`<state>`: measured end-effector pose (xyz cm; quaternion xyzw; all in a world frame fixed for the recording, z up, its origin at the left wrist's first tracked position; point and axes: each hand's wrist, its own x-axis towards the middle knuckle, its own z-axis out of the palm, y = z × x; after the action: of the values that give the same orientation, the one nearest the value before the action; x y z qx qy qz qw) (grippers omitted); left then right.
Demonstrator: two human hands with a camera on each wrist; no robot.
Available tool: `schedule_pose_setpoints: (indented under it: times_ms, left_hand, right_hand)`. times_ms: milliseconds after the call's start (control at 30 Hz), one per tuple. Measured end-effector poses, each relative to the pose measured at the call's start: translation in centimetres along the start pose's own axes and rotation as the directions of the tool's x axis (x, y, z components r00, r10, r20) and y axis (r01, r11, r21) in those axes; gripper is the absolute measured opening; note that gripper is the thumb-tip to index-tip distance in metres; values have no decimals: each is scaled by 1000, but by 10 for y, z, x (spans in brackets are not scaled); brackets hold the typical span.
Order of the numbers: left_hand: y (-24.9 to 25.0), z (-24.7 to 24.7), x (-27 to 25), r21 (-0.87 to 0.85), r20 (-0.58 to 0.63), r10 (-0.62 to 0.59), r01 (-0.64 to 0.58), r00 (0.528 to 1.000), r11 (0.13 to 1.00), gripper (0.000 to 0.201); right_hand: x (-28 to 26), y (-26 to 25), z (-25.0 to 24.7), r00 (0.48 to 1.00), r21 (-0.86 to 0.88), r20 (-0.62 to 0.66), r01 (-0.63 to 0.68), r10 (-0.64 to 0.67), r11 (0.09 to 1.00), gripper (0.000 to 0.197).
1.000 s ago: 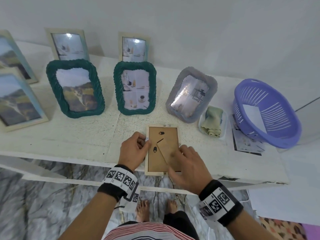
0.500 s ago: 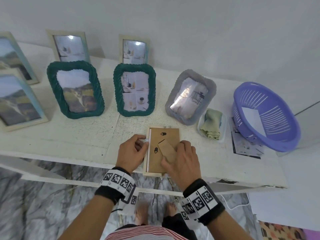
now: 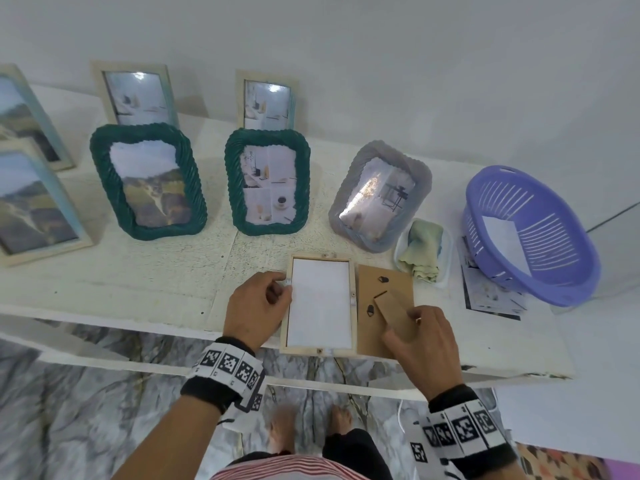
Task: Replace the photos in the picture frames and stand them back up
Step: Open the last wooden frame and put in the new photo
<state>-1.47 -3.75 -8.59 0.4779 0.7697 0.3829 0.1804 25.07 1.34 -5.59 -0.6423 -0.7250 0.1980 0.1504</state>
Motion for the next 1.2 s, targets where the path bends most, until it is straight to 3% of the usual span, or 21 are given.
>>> schedule_pose_setpoints:
  times_ms: [267,433,567,667,733,800,867,1200]
  left_hand:
    - [-9,-3,-2,-66,8,-57,57,998,996,21]
    - [-11,-4,-1,-167,-60,-83,72,995,983,20]
    - [-12,-4,-1,-192,-67,-94,80,993,978,21]
    - [-11,-5,1,-224,-56,-104,89,993,971,19]
    - [-11,-6,1,-227,-47,-107,93,993,969,19]
    - [-11,-6,2,-221,-40,-110,98,993,970,20]
    - [-10,-7,2,-215,-35,-115,105,993,971,22]
    - [-12,-8,4,-229,-41,-120,107,992,967,23]
  right_hand:
    - [0,1,3,998,-242,31,64,-58,968,44]
    - [2,-11,5,992,-356,113,98,-61,929,46]
    - [3,-24,8,994,-321,38,107,-101,941,52]
    - [5,-46,13,964,-176,-21,257,-265,950,52]
    - [8,-63,20,925,-133,96,377,-367,917,68]
    - [11,-77,28,878,-125,302,422,-371,898,90]
    - [14,-86,41,844,-137,406,435,-350,890,104]
    - [21,-93,69,842,-276,435,462,-319,843,121]
